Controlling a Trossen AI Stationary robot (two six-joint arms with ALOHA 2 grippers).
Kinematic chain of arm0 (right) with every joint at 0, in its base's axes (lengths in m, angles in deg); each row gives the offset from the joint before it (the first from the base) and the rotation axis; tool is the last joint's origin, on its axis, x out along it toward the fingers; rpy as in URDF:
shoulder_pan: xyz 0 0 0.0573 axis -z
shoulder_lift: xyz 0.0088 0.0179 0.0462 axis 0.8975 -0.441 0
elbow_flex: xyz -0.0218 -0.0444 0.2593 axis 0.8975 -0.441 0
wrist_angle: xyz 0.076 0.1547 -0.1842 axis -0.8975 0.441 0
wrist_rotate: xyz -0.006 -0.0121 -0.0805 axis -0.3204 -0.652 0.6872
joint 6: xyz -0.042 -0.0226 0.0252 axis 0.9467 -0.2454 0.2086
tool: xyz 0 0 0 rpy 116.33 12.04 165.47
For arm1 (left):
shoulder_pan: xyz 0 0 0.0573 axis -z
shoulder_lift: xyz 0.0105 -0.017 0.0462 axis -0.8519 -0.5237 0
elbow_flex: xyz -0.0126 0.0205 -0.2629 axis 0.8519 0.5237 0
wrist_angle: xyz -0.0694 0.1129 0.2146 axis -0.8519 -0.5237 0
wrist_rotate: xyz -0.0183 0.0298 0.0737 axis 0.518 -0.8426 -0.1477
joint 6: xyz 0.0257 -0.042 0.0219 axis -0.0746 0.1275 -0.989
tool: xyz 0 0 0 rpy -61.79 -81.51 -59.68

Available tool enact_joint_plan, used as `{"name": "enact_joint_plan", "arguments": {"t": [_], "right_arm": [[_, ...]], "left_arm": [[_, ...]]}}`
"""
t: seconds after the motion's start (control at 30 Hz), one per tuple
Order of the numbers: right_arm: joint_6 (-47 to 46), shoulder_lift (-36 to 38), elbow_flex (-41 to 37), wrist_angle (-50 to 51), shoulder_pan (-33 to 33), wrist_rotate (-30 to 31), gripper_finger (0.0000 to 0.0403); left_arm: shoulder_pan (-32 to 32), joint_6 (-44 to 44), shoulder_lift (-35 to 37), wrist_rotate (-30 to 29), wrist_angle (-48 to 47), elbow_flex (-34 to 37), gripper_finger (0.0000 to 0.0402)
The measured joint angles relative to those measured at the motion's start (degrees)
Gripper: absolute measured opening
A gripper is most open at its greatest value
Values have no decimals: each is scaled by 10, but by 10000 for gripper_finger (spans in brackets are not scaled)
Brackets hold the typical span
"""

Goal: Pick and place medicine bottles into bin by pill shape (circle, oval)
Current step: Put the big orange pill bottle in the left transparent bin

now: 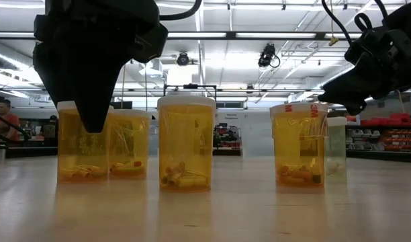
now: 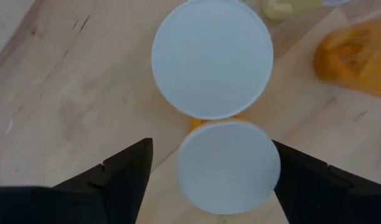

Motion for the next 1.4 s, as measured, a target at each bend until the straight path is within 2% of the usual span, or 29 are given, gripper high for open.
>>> {"name": "enact_joint_plan", "arguments": {"t": [0.43, 0.7, 0.83, 0.97, 1.17, 1.4], "right_arm": [[0, 0, 0, 0, 0, 0, 161], [0, 0, 0, 0, 0, 0, 161], [0, 0, 0, 0, 0, 0, 161], [0, 0, 0, 0, 0, 0, 161], [0, 0, 0, 0, 0, 0, 161], [0, 0, 0, 0, 0, 0, 161]], "left_arm": [[0, -2, 0, 18, 0, 0, 208], [0, -15, 7, 50, -41, 0, 225], [-4, -22, 10, 53, -77, 0, 216], [-15, -48, 10, 54, -98, 0, 211], [-44, -98, 10, 56, -131, 0, 225], [-90, -175, 17, 60, -154, 0, 212]]}}
